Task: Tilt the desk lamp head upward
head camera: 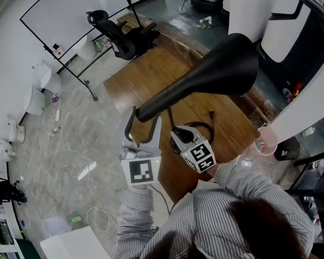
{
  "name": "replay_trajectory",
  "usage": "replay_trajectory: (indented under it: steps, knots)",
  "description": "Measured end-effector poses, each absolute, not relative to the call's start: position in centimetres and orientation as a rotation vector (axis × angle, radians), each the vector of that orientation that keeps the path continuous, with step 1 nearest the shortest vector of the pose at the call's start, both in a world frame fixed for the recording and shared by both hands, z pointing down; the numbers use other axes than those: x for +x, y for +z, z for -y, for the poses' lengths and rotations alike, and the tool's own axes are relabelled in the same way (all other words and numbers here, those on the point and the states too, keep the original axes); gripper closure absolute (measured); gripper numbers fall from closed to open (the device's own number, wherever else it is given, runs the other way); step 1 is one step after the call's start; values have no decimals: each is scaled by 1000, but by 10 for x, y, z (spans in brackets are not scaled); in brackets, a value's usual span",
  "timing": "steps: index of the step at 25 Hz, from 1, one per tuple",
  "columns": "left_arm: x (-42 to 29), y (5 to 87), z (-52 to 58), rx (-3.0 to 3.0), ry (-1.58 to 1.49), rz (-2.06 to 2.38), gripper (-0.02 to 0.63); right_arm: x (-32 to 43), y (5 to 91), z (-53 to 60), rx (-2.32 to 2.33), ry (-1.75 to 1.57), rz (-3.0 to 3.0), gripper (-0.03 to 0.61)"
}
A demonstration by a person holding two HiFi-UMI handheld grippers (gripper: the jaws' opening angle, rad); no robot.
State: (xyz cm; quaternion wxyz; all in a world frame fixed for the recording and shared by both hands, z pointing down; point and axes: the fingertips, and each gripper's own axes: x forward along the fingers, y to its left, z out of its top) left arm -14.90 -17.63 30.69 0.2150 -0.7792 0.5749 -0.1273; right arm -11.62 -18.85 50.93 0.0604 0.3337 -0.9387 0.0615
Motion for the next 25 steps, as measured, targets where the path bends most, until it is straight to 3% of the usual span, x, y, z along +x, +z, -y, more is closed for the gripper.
replay_trajectory:
  steps: [25]
  knots:
    - [-140, 335, 183, -2242, -247, -1679, 400, -116, 509, 188, 1019, 180, 2841, 529]
